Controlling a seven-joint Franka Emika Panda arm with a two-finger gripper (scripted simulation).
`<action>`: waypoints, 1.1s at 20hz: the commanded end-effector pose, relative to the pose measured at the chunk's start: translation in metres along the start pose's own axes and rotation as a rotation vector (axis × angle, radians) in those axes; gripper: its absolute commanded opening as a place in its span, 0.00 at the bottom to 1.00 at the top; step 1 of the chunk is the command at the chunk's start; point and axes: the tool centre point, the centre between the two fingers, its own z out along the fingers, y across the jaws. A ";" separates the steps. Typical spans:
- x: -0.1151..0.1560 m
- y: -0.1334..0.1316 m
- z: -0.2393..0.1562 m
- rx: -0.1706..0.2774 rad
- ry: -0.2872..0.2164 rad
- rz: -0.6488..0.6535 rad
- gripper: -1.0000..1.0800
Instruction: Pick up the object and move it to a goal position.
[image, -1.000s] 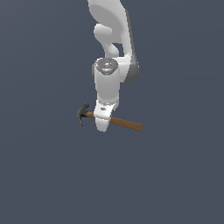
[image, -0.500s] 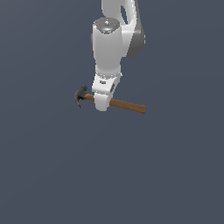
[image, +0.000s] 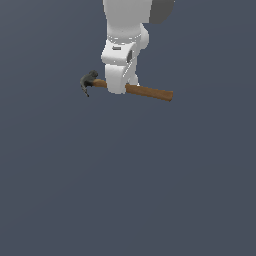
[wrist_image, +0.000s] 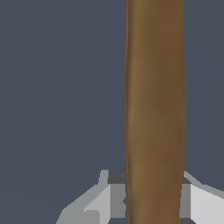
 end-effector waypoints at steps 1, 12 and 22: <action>-0.002 -0.009 -0.026 -0.003 0.001 0.000 0.00; -0.009 -0.033 -0.103 -0.004 0.001 0.003 0.00; -0.011 -0.037 -0.122 -0.004 0.000 0.005 0.00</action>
